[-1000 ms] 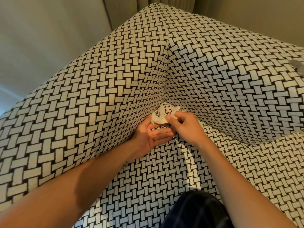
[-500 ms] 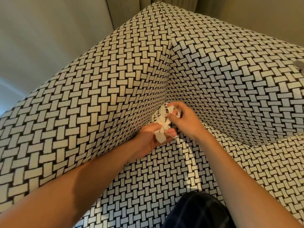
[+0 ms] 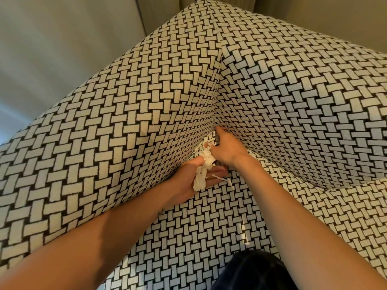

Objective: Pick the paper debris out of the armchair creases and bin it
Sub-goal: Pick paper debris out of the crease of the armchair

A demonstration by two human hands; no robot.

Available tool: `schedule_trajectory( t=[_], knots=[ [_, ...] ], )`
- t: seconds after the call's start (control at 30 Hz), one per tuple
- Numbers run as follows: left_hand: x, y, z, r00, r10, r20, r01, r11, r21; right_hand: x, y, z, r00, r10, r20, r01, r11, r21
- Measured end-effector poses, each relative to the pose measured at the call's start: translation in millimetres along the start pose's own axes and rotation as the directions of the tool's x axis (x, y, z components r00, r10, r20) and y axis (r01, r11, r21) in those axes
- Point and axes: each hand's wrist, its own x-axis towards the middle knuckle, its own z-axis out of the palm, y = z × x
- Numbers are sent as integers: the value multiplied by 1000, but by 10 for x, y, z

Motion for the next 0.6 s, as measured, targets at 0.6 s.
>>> schedule_trajectory(
  t=[0.6],
  knots=[
    [3, -22, -24, 999, 20, 36, -20, 1000, 21, 275, -129, -82, 969, 111, 223, -101, 993, -55]
  ],
)
